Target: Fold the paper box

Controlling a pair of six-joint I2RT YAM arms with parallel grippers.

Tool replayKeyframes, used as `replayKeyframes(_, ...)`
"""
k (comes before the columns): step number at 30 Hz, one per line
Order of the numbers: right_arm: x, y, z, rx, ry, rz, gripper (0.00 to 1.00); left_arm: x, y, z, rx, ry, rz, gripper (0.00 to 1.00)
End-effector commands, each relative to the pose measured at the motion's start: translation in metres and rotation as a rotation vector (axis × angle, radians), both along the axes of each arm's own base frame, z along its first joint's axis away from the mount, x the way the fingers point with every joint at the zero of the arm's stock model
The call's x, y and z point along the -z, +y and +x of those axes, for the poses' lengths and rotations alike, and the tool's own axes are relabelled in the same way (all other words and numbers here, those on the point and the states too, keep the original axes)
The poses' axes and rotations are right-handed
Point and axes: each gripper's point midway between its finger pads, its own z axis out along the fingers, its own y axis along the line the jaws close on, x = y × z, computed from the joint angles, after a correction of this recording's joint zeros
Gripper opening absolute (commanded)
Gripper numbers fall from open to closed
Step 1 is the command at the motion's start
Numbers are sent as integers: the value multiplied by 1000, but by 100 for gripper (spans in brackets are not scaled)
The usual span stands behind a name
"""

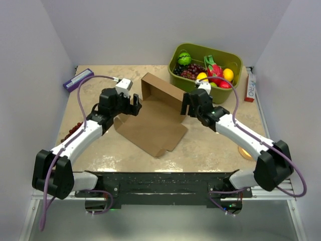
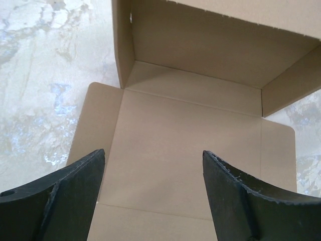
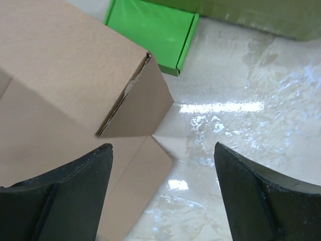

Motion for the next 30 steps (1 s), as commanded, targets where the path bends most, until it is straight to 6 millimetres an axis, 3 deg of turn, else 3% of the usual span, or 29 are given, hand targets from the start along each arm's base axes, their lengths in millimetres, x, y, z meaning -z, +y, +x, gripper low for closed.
replayKeyframes(1,-49,1,-17,-138,-95,-22,85,-33,10,4,2,-63,-59,84)
replayKeyframes(6,-99,7,-14,-154,-208,-106,86,-51,30,10,-35,-81,-184,86)
replayKeyframes(8,-94,18,-9,-178,-197,-198,86,-52,38,12,-61,-73,-211,86)
replayKeyframes(9,-106,19,-1,-156,-221,-241,85,-54,39,12,-63,-74,-212,86)
replayKeyframes(11,-94,35,8,-177,-193,-322,84,-57,40,11,-64,-88,-210,85)
replayKeyframes(12,-109,37,15,-153,-229,-361,84,-58,41,10,-69,-93,-211,85)
replayKeyframes(13,-112,49,14,-171,-243,-386,83,-59,42,10,-75,-97,-209,85)
replayKeyframes(14,-102,60,21,-174,-235,-437,82,-61,44,10,-81,-102,-209,86)
replayKeyframes(15,-114,73,22,-195,-265,-470,82,-62,44,10,-86,-105,-210,85)
replayKeyframes(16,-113,74,26,-168,-269,-522,82,-63,44,10,-88,-107,-212,85)
replayKeyframes(17,-100,84,31,-181,-249,-573,82,-65,44,9,-88,-110,-215,85)
replayKeyframes(18,-103,97,33,-190,-262,-582,82,-67,45,9,-93,-117,-214,85)
replayKeyframes(21,-88,108,43,-183,-241,-674,82,-69,51,9,-122,-129,-204,86)
replayKeyframes(25,-72,108,54,-103,-225,-799,81,-76,57,7,-147,-157,-192,86)
replayKeyframes(30,-70,102,63,-10,-224,-932,78,-78,56,6,-142,-161,-197,85)
